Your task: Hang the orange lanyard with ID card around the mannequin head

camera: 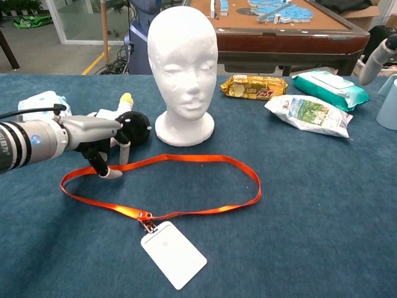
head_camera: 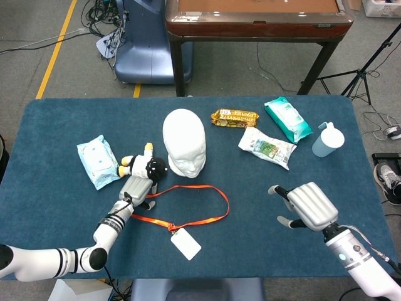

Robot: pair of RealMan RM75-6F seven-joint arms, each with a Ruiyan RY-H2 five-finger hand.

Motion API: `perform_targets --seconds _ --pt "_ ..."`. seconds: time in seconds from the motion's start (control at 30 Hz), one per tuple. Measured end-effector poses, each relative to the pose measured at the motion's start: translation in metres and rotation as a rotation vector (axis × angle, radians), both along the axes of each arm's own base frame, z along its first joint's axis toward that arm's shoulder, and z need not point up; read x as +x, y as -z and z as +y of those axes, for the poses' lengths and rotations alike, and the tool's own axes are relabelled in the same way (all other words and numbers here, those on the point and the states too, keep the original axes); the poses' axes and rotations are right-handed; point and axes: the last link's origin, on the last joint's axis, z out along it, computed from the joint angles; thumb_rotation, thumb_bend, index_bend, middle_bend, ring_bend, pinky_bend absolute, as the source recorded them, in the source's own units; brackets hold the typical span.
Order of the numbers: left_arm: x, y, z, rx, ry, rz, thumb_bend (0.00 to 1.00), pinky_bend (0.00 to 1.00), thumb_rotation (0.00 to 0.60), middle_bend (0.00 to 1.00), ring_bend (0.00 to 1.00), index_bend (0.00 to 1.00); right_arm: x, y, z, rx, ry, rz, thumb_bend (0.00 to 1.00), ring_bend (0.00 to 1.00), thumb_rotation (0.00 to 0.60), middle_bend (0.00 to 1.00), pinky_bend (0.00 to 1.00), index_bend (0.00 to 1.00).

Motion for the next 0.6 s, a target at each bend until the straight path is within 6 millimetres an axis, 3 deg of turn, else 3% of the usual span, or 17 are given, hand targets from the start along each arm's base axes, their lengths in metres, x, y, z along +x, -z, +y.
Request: perform_targets --seconds 0.23,0.6 --pt "0.0001 0.0058 0.0023 0.009 -0.014 -0.005 0.28 0.98 0.599 1.0 1.0 0.51 -0.0023 -0.0005 0.0003 0.001 0.006 0.0 0.2 0.74 0.6 0.7 1.0 0.34" --pt "-0.0038 0.0078 0.0055 0.024 -0.033 -0.01 0.28 0.98 0.6 1.0 1.0 0.56 -0.0041 -0.0009 -0.0002 0.001 0.012 0.002 0.2 0.74 0.6 0.7 1.0 0.34"
